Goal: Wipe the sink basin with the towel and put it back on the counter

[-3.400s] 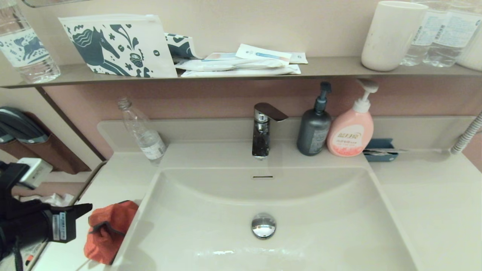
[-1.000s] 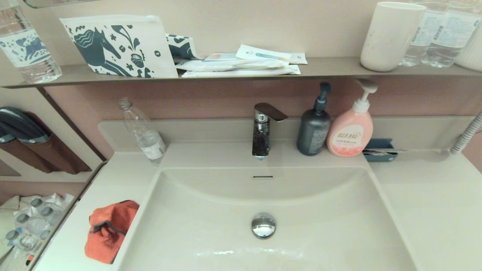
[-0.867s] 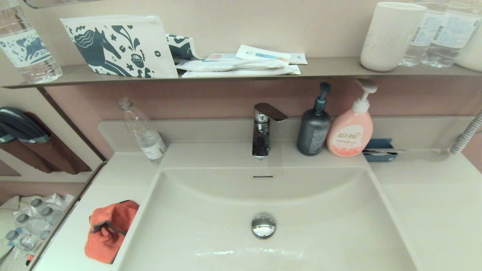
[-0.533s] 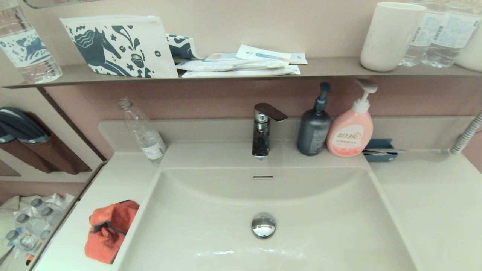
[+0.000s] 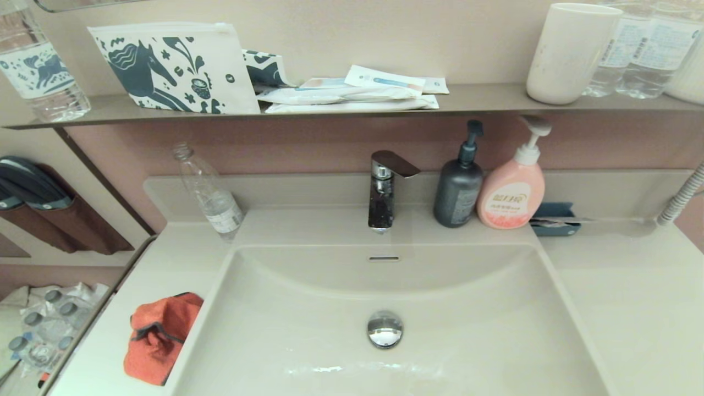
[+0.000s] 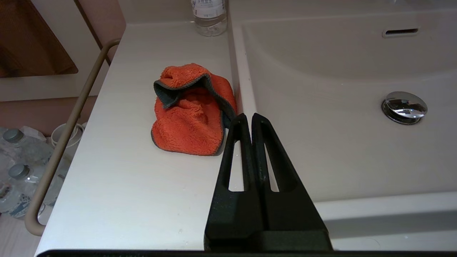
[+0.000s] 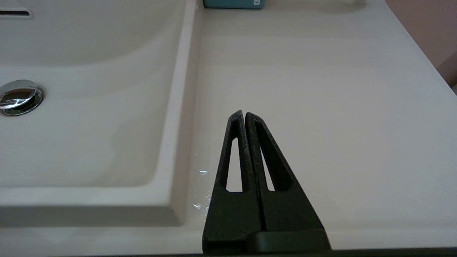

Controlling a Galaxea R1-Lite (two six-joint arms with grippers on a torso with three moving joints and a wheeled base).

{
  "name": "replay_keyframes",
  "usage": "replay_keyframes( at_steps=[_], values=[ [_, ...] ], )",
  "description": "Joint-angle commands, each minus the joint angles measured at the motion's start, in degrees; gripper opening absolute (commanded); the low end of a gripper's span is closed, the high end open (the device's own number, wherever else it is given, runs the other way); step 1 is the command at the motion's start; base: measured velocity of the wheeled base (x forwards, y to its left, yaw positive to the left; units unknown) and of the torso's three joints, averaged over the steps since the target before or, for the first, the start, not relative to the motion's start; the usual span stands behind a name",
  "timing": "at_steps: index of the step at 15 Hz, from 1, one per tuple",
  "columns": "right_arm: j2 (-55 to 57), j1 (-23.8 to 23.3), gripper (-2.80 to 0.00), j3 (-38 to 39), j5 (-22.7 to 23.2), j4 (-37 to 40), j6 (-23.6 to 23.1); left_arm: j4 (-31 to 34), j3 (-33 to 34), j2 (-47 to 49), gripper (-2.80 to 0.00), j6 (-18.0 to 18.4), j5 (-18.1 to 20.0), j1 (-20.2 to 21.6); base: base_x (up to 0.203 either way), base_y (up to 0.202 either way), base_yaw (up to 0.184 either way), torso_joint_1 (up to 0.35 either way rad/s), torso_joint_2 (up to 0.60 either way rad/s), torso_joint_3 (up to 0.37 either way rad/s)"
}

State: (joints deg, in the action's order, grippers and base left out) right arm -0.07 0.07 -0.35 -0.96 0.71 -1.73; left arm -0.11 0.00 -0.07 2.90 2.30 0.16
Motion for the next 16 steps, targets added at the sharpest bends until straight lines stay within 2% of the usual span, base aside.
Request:
replay_keyframes(
  at_steps=[1, 5, 11, 16],
  values=[
    [0.07, 0.01, -2.80, 0.02, 0.00, 0.00, 0.01, -0.07, 0.00, 0.07, -2.80, 0.01, -0.02, 0.02, 0.000, 0.000, 0.000, 0.000, 0.00, 0.000],
    [0.07, 0.01, -2.80, 0.00, 0.00, 0.00, 0.26, 0.02, 0.00, 0.07, -2.80, -0.26, -0.19, 0.02, 0.000, 0.000, 0.000, 0.000, 0.00, 0.000],
    [0.07, 0.01, -2.80, 0.00, -0.36, 0.00, 3.31, 0.02, 0.00, 0.07, -2.80, -0.23, -0.19, -0.07, 0.000, 0.000, 0.000, 0.000, 0.00, 0.000],
    [0.07, 0.01, -2.80, 0.00, -0.36, 0.00, 3.31, 0.02, 0.00, 0.07, -2.80, -0.26, -0.19, 0.02, 0.000, 0.000, 0.000, 0.000, 0.00, 0.000]
  ],
)
